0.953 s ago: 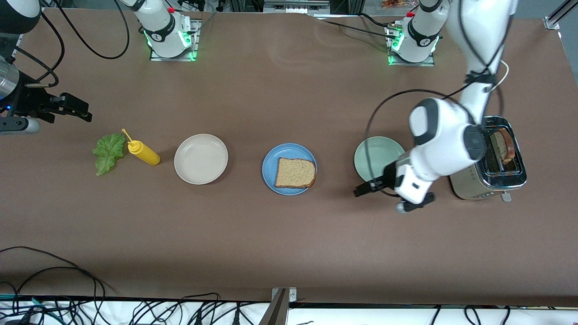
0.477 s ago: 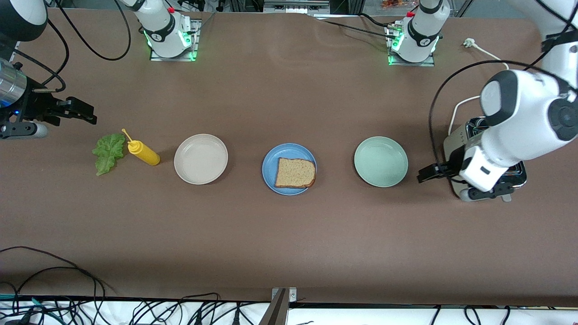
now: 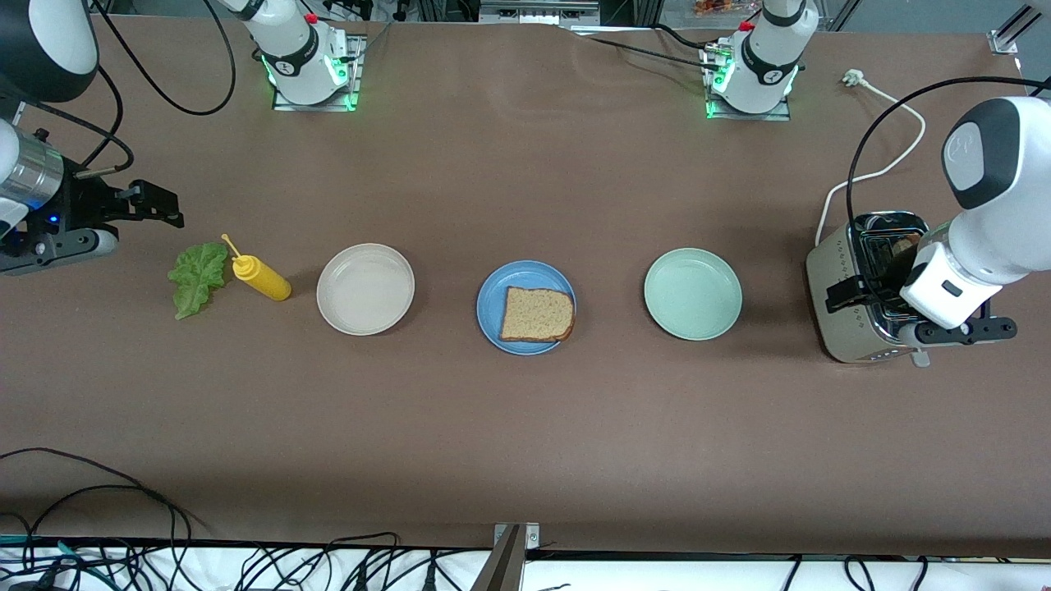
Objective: Make sandwich in blue plate with both arms
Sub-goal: 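Return the left gripper to the toaster while the right gripper reaches the lettuce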
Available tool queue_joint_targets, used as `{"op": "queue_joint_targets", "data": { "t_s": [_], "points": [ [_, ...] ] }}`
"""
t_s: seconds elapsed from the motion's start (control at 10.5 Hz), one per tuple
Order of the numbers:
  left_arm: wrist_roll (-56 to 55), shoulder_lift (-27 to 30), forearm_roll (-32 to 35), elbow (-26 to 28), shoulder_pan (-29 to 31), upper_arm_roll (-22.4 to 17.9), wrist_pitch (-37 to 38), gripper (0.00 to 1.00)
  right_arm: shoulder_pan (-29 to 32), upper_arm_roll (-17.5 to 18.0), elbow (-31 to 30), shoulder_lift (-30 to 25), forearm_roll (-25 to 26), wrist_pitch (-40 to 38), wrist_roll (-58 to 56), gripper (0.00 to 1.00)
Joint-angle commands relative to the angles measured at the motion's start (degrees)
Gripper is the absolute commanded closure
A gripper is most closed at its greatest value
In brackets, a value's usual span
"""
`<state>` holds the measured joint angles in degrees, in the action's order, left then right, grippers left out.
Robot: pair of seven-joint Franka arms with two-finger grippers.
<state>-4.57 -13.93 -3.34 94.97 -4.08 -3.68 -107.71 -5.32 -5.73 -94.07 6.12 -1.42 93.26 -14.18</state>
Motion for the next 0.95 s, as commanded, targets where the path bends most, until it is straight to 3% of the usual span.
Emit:
{"op": "queue_joint_targets", "data": {
  "t_s": [0.0,0.48,0.86],
  "points": [
    [1.06,4.16,6.03,1.62,0.04,0.86,2.6,0.0,3.02,-0.51,1.26,4.67,2.9,-0.01,-1.64,0.0],
    [0.44,4.26,7.38,0.92,-0.75,1.65,4.0,0.0,14.61,-0.6,1.26,19.42,1.95,7.96,-12.16,0.0],
    [0.7,4.26,7.56,0.4,-0.84,1.66,4.09,0.0,19.02,-0.6,1.26,30.6,-2.88,14.05,-19.11,0.0]
  ]
}}
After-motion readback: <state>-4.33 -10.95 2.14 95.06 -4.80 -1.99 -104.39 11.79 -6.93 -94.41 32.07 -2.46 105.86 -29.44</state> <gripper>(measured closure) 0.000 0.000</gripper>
